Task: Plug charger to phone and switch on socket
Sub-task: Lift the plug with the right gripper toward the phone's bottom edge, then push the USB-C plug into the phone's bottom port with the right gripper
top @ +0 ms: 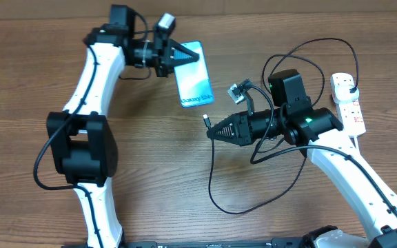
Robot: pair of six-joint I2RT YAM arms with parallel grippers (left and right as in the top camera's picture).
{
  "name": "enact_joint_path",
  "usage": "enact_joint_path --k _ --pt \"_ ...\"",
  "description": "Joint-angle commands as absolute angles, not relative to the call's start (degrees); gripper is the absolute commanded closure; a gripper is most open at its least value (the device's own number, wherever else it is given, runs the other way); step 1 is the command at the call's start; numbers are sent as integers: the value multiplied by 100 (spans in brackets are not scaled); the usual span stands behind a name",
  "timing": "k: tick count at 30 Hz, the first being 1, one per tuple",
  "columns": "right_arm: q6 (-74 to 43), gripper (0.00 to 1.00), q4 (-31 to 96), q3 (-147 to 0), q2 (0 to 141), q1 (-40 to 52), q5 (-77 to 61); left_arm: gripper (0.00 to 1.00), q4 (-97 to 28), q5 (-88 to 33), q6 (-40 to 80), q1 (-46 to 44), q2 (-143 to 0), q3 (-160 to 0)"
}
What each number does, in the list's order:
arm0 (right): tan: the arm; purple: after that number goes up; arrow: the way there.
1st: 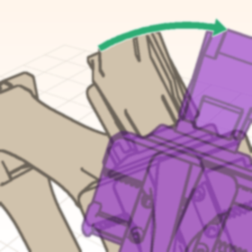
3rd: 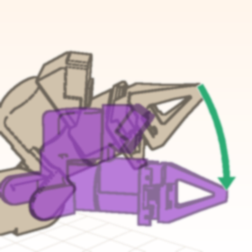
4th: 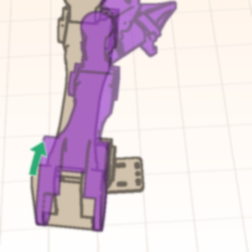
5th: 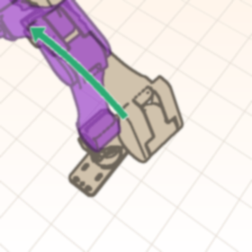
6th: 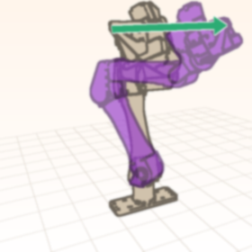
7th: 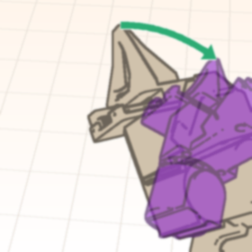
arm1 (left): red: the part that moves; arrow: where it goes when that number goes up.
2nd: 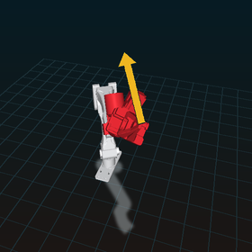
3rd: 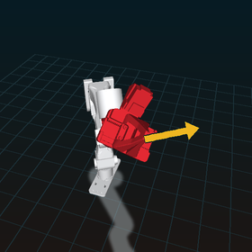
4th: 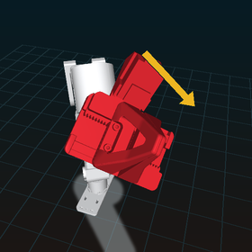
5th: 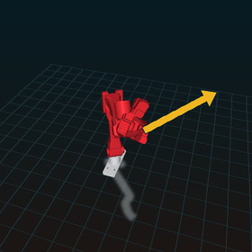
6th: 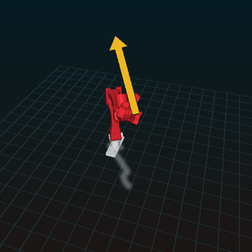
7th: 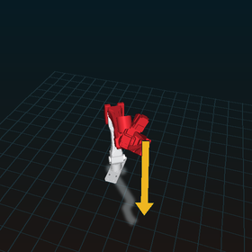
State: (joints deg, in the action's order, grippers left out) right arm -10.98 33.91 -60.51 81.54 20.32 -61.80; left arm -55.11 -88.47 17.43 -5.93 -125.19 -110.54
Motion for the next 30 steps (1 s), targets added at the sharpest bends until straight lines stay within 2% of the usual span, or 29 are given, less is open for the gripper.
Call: enact_joint_path --k 1,30 --pt "-1505 96 3256 -6034 8095 2062 -6311 96 -5524 -9061 1542 -714 -12481 -11163" --pt "-2405 96 2679 -6034 8095 2062 -5964 96 -5529 -8801 2298 -755 -12481 -11163"
